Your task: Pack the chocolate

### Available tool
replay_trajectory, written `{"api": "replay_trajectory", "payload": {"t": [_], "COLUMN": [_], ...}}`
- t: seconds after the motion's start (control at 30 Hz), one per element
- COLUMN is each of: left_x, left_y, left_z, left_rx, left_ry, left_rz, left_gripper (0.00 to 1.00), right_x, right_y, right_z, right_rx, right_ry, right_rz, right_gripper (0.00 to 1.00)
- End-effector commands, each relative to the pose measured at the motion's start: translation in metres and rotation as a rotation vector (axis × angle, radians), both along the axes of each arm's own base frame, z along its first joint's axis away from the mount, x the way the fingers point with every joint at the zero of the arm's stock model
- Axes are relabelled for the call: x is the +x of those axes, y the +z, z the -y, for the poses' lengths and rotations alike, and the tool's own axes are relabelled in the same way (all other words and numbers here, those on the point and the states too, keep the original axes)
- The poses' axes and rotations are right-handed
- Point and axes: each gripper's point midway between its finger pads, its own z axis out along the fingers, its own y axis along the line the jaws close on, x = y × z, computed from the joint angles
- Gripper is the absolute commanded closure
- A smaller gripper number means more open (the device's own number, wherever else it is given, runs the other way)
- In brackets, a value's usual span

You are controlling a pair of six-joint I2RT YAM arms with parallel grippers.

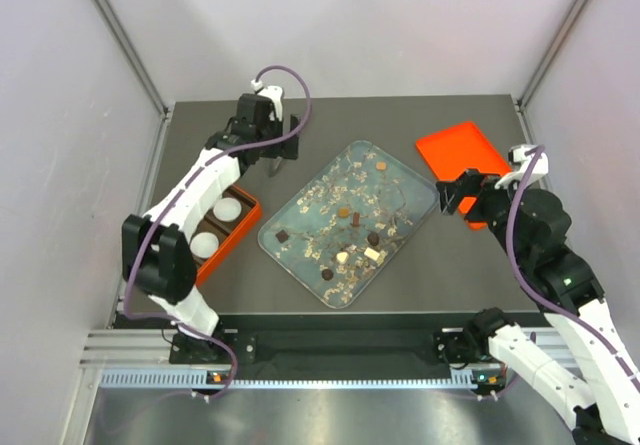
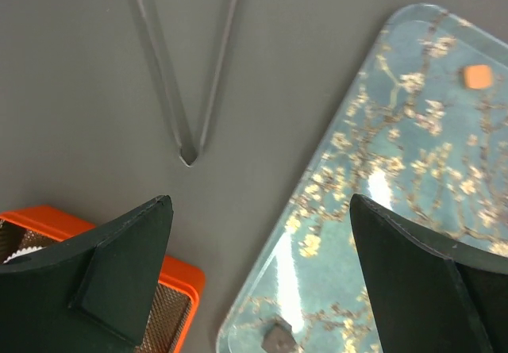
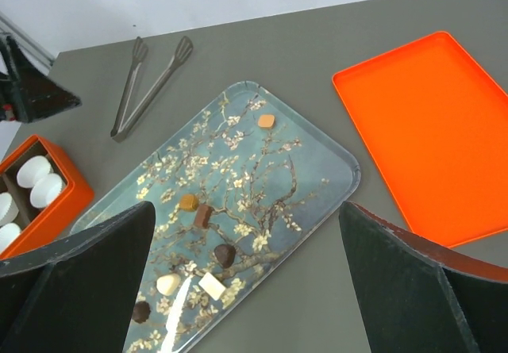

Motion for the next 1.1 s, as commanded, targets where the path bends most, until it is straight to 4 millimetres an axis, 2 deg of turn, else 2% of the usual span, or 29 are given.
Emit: {"api": "replay_trajectory", "payload": {"t": [0.0, 0.07, 0.1, 0.13, 0.17, 0.23, 0.27, 0.33, 0.37, 0.43, 0.47, 0.53, 0.57, 0.63, 0.67, 0.7, 0.9, 1.07], "left_x": [0.027, 0.039, 0.045, 0.054, 0.060, 0.072, 0.078, 0.089, 0.093, 0.104, 0.109, 0.122, 0.127, 0.140, 0.143, 0.149, 0.163, 0.161], "left_y": [0.002, -0.001, -0.009, -0.007, -0.016, -0.018, -0.034, -0.040, -0.059, -0.063, -0.078, -0.080, -0.097, -0.098, -0.112, -0.110, -0.137, -0.154], "left_z": [-0.017, -0.024, -0.028, -0.036, -0.040, -0.046, -0.047, -0.045, -0.042, -0.037, -0.036, -0.037, -0.038, -0.041, -0.041, -0.039, -0.039, -0.030], "left_rx": [-0.062, -0.118, -0.123, -0.131, -0.125, -0.089, -0.070, -0.043, -0.042, -0.053, -0.054, -0.045, -0.036, -0.021, -0.016, -0.020, 0.045, 0.082], "left_ry": [0.018, -0.008, -0.006, -0.011, -0.011, -0.034, -0.040, -0.068, -0.080, -0.095, -0.098, -0.082, -0.071, -0.044, -0.046, -0.050, -0.046, -0.064], "left_rz": [-0.002, -0.011, -0.023, -0.001, -0.011, 0.008, -0.014, -0.016, -0.050, -0.047, -0.069, -0.054, -0.080, -0.077, -0.099, -0.084, -0.095, -0.112], "left_gripper": [0.02, 0.03, 0.04, 0.04, 0.04, 0.04, 0.04, 0.05, 0.06, 0.07, 0.08, 0.09, 0.10, 0.11, 0.11, 0.11, 0.15, 0.17], "right_x": [0.001, -0.001, -0.002, -0.003, -0.003, -0.003, -0.003, -0.001, 0.000, 0.001, 0.001, 0.002, 0.002, 0.004, 0.004, 0.004, 0.007, 0.007], "right_y": [0.010, 0.008, 0.008, 0.006, 0.005, 0.002, 0.000, -0.003, -0.005, -0.005, -0.005, -0.004, -0.004, -0.005, -0.005, -0.004, -0.013, -0.015], "right_z": [-0.003, -0.002, -0.002, -0.002, -0.002, -0.004, -0.004, -0.003, -0.002, 0.000, 0.001, 0.003, 0.003, 0.004, 0.004, 0.004, 0.007, 0.009], "right_rx": [-0.001, 0.006, 0.009, 0.016, 0.022, 0.025, 0.022, 0.010, 0.003, -0.009, -0.015, -0.023, -0.025, -0.033, -0.033, -0.034, -0.053, -0.062], "right_ry": [0.020, 0.023, 0.022, 0.023, 0.022, 0.029, 0.028, 0.021, 0.017, 0.006, 0.003, -0.005, -0.008, -0.016, -0.016, -0.018, -0.036, -0.045], "right_rz": [0.048, 0.059, 0.061, 0.063, 0.066, 0.059, 0.054, 0.044, 0.038, 0.034, 0.034, 0.035, 0.038, 0.035, 0.033, 0.035, 0.017, 0.014], "right_gripper": [0.00, 0.00, 0.00, 0.00, 0.00, 0.00, 0.00, 0.00, 0.00, 0.00, 0.00, 0.00, 0.00, 0.00, 0.00, 0.00, 0.00, 0.00]}}
